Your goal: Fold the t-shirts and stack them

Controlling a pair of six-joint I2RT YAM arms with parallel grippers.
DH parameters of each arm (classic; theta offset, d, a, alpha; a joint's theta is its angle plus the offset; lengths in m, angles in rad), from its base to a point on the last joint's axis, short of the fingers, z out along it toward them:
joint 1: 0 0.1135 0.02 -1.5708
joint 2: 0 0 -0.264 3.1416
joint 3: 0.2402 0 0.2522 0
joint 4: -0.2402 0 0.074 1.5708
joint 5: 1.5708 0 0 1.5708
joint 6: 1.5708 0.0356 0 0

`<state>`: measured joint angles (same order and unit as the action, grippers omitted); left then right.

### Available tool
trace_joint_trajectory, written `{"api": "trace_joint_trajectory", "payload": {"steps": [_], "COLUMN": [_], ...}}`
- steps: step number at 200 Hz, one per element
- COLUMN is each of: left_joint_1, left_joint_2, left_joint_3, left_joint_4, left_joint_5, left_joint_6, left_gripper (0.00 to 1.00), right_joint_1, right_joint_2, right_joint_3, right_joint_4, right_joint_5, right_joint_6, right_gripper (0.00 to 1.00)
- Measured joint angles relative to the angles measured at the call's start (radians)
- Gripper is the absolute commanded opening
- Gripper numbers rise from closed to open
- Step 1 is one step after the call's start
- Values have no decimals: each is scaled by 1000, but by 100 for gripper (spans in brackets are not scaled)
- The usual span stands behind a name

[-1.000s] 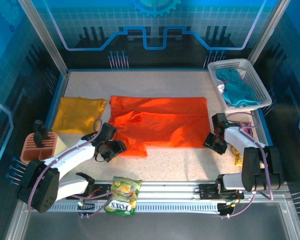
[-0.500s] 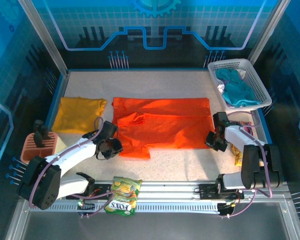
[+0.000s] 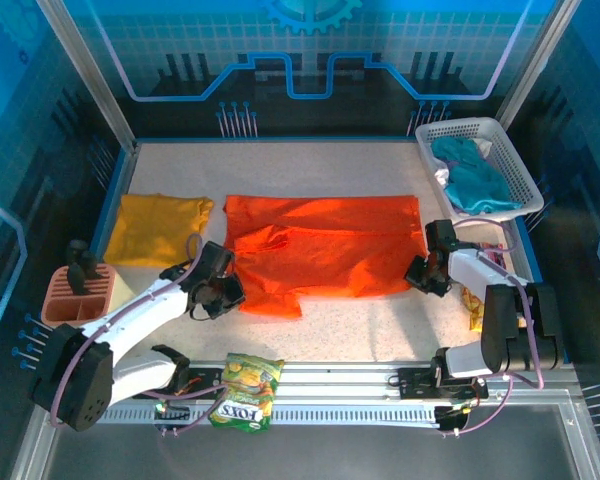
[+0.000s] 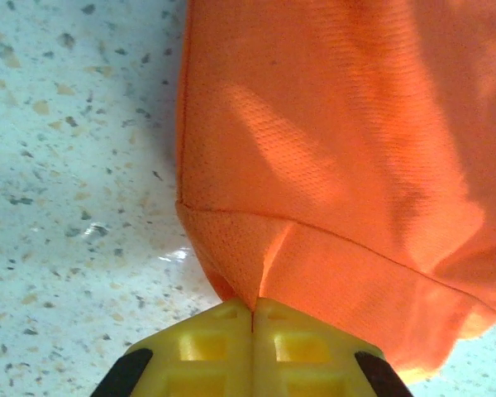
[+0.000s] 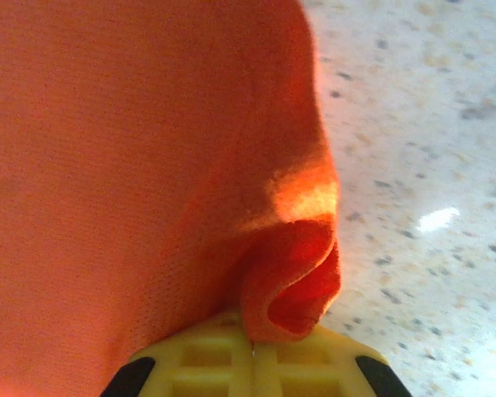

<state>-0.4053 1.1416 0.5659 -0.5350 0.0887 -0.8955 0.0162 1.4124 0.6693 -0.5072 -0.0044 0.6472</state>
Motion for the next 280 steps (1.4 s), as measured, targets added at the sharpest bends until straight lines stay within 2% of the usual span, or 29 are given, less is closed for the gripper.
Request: {"api": "trace_joint_trajectory", "payload": {"steps": [45, 86, 97, 115, 127, 136, 167, 200, 230, 261, 280], "left_joint_1": [17, 151, 185, 224, 235, 238, 240, 240, 237, 226, 224], "left_joint_2": [94, 264, 327, 424, 463, 472, 438, 287, 232, 234, 251], "left_joint_3": [221, 361, 399, 460, 478, 479, 450, 285, 118, 44, 41], "left_joint_4": [-55, -35, -35, -26, -18, -17, -24, 14, 135, 291, 385], "left_joint_5": [53, 128, 146, 178, 193, 198, 198, 215, 269, 284, 287], "left_joint_6": [34, 96, 118, 159, 180, 195, 226, 229, 185, 130, 103], "left_gripper": [0, 0, 20, 46, 56, 60, 59, 56, 56, 55, 48], "right_joint_1": [0, -19, -24, -26, -26, -26, -33, -34, -37, -38, -39], "right_joint_2": [49, 97, 103, 109, 109, 109, 109, 109, 115, 120, 120], "right_joint_3": [42, 92, 97, 101, 101, 101, 101, 101, 99, 97, 97], "right_joint_4": [29, 47, 50, 54, 56, 56, 61, 68, 74, 76, 76], "right_joint_5": [-30, -62, -68, -77, -82, -84, -94, -106, -109, -110, -110], "right_joint_6": [0, 0, 0, 0, 0, 0, 0, -8, -15, -19, -19], "right_gripper": [0, 0, 0, 0, 0, 0, 0, 0, 0, 0, 0]}}
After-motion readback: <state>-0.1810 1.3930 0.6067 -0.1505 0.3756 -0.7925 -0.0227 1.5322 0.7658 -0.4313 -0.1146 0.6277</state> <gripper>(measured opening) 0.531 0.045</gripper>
